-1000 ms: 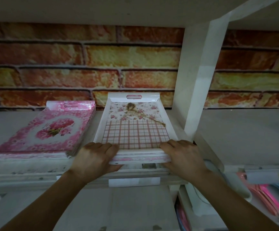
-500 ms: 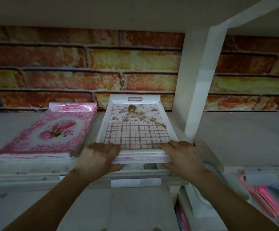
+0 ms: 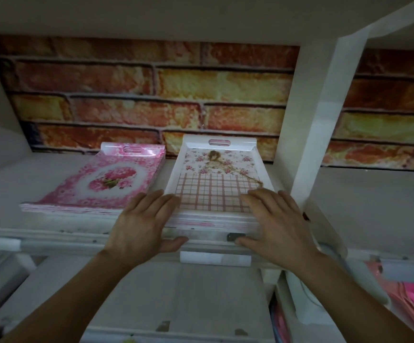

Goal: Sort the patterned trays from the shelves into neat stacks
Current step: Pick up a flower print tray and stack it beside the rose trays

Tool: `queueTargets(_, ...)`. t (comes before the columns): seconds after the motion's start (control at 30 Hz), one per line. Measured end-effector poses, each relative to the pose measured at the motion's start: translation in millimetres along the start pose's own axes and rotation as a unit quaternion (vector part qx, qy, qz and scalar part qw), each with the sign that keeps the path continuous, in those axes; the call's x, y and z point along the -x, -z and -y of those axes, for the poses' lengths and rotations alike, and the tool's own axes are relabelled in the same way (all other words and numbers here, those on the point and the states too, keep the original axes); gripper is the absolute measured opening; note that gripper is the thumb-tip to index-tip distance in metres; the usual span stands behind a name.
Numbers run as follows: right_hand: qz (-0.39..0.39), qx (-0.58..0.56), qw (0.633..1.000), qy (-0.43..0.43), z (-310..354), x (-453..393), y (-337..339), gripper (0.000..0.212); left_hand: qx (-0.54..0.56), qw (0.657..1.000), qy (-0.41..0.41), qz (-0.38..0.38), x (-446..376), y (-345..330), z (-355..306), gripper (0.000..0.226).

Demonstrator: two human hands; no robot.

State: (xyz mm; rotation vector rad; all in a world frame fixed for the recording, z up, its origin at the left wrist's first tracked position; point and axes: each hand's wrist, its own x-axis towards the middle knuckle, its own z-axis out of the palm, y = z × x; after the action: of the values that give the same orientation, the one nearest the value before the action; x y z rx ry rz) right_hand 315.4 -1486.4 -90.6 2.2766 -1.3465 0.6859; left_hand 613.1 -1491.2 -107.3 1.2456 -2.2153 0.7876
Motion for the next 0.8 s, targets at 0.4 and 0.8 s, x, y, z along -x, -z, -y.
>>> queueTargets(0.4, -0.009, -0.016, 0.999, 0.037, 141, -48, -24, 0.077, -0.003, 0.999, 0.037, 0.017, 78, 18, 101, 0.070)
queueTargets(0.8, 0.056, 0.021, 0.998, -0.030, 252, -103, -66, 0.063, 0.009, 0.996, 0.007, 0.084, 93, 2, 198, 0.062)
